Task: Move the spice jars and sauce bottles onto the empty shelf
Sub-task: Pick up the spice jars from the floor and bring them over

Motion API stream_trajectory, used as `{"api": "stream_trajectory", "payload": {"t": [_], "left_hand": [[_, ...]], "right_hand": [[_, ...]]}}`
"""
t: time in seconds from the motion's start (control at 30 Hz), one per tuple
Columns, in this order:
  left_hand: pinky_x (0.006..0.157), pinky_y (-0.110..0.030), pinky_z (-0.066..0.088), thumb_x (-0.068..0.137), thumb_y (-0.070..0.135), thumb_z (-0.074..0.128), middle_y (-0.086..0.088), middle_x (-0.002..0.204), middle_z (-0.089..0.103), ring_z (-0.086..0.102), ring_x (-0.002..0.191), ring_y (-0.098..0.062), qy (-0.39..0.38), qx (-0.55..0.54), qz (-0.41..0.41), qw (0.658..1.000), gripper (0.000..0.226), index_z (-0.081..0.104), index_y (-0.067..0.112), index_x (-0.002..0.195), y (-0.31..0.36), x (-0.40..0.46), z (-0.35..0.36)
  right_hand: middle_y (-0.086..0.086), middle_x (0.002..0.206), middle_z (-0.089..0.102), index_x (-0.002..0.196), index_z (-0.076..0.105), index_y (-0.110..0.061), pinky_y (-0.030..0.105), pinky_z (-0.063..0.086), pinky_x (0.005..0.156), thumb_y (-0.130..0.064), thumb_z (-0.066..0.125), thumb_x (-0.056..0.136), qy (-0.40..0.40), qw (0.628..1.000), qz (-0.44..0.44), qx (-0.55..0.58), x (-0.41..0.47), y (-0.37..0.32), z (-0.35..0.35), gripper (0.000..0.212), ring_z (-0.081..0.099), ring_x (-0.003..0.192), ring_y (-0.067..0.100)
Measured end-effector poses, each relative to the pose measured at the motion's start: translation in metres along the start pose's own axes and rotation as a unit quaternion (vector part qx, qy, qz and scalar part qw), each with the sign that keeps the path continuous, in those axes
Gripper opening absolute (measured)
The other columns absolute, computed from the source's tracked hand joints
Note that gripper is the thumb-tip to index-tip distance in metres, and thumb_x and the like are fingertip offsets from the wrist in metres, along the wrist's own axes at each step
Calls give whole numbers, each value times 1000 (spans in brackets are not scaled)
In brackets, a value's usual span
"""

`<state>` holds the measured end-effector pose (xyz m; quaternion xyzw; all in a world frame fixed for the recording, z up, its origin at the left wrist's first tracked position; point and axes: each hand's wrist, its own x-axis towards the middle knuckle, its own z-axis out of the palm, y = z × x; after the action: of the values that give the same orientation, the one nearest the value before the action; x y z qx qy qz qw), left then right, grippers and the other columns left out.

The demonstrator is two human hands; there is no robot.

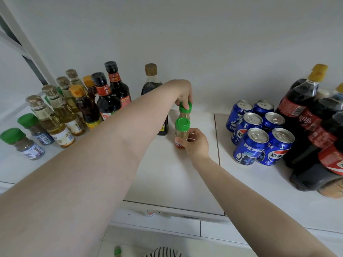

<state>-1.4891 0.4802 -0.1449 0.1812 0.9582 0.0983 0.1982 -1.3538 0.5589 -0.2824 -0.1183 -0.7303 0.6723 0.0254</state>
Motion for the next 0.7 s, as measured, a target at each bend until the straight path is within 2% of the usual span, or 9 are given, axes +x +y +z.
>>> {"api": "stream_trajectory", "payload": {"t": [0.13, 0.27, 0.37, 0.47, 0.53, 0.6, 0.7], "left_hand": [[77, -23, 51, 80, 17, 74, -7, 101, 67, 63, 82, -21, -7, -1, 1, 1000, 38, 66, 15, 118, -2, 2, 0], [75, -26, 52, 79, 17, 75, -9, 106, 69, 62, 79, -21, -2, 25, 16, 1000, 39, 66, 15, 118, -3, 3, 0], [71, -26, 50, 80, 18, 74, -10, 101, 68, 60, 77, -22, -2, 48, 21, 999, 40, 66, 15, 119, -2, 3, 0], [75, -28, 50, 79, 19, 75, -10, 100, 67, 60, 73, -22, 1, 60, 22, 998, 43, 65, 15, 121, -2, 3, -1], [71, -27, 48, 79, 22, 75, -7, 94, 64, 57, 63, -17, 8, 73, 27, 997, 43, 64, 15, 121, -1, 2, -1], [65, -25, 46, 79, 25, 75, -5, 94, 63, 53, 59, -15, 19, 81, 33, 996, 45, 63, 15, 121, -1, 0, -1], [78, -29, 48, 79, 29, 74, -9, 110, 67, 61, 78, -22, 36, 78, 38, 996, 49, 61, 15, 123, 1, -3, -2]], "right_hand": [[-4, 85, 66, 100, 60, -12, 3, 42, 51, -13, 81, 72, 18, 1000, -3, -13, 3, 1, 7, 34, 62, 70, 12], [-4, 85, 64, 102, 60, -11, 2, 40, 49, -14, 80, 73, 27, 999, 0, -23, 5, 1, 11, 35, 59, 66, 8], [-4, 86, 64, 103, 59, -12, 2, 40, 48, -14, 79, 74, 28, 999, 2, -25, 4, 0, 12, 35, 59, 64, 5], [0, 94, 67, 106, 60, -12, 6, 43, 52, -16, 80, 74, 26, 999, 0, -26, 5, 1, 12, 37, 61, 73, 12], [1, 99, 68, 108, 60, -14, 12, 44, 58, -19, 80, 74, 28, 999, 2, -36, 4, 1, 12, 40, 62, 80, 14], [4, 105, 68, 114, 59, -14, 12, 43, 59, -19, 80, 74, 27, 999, 7, -31, 3, 1, 11, 46, 62, 87, 17], [8, 110, 64, 118, 57, -12, 3, 42, 51, -10, 80, 73, 20, 1000, 6, -2, 0, -2, 9, 50, 58, 93, 19]]}}
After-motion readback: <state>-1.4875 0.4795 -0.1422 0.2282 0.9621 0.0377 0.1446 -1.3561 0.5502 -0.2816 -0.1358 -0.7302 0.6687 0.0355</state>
